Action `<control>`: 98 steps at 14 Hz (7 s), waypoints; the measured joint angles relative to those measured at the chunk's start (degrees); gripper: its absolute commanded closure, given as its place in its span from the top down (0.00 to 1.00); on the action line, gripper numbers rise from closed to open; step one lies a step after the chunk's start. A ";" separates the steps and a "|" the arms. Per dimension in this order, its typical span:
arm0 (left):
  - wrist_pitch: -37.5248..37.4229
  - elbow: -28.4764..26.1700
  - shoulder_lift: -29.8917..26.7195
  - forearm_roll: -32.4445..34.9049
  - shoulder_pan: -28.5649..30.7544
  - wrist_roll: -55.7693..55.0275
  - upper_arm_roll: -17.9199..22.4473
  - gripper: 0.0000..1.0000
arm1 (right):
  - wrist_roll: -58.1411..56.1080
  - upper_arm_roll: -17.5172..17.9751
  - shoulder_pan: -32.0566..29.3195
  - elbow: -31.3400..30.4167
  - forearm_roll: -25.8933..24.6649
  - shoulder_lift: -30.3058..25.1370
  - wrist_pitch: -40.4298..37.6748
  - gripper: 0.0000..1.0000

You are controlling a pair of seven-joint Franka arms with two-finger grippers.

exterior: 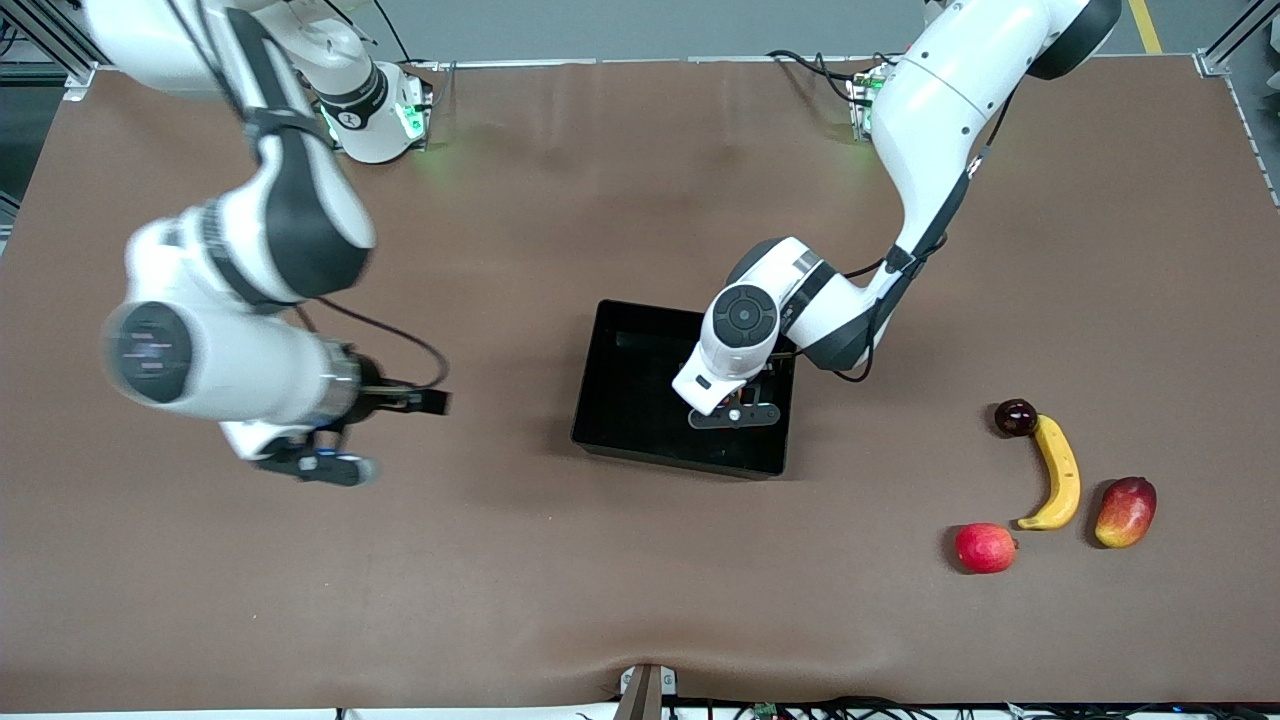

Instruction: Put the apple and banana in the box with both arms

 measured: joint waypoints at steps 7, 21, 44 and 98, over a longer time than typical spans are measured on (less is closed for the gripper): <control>-1.31 2.30 -3.37 0.05 1.29 0.07 0.22 1.00 | -1.54 -0.22 -7.58 -2.33 -4.09 -16.51 -12.38 1.00; -9.81 3.17 -10.42 0.14 35.96 39.87 0.99 1.00 | -28.82 -0.54 -22.00 -21.87 -7.09 -32.61 -11.39 1.00; 6.14 3.65 3.41 11.67 41.51 42.09 4.71 0.00 | -28.72 0.77 -17.81 -25.39 -7.99 -38.31 -8.50 1.00; -20.53 15.34 -13.03 10.72 8.20 1.46 -1.57 1.00 | -28.72 0.65 -17.86 -25.42 -8.03 -38.31 -8.69 1.00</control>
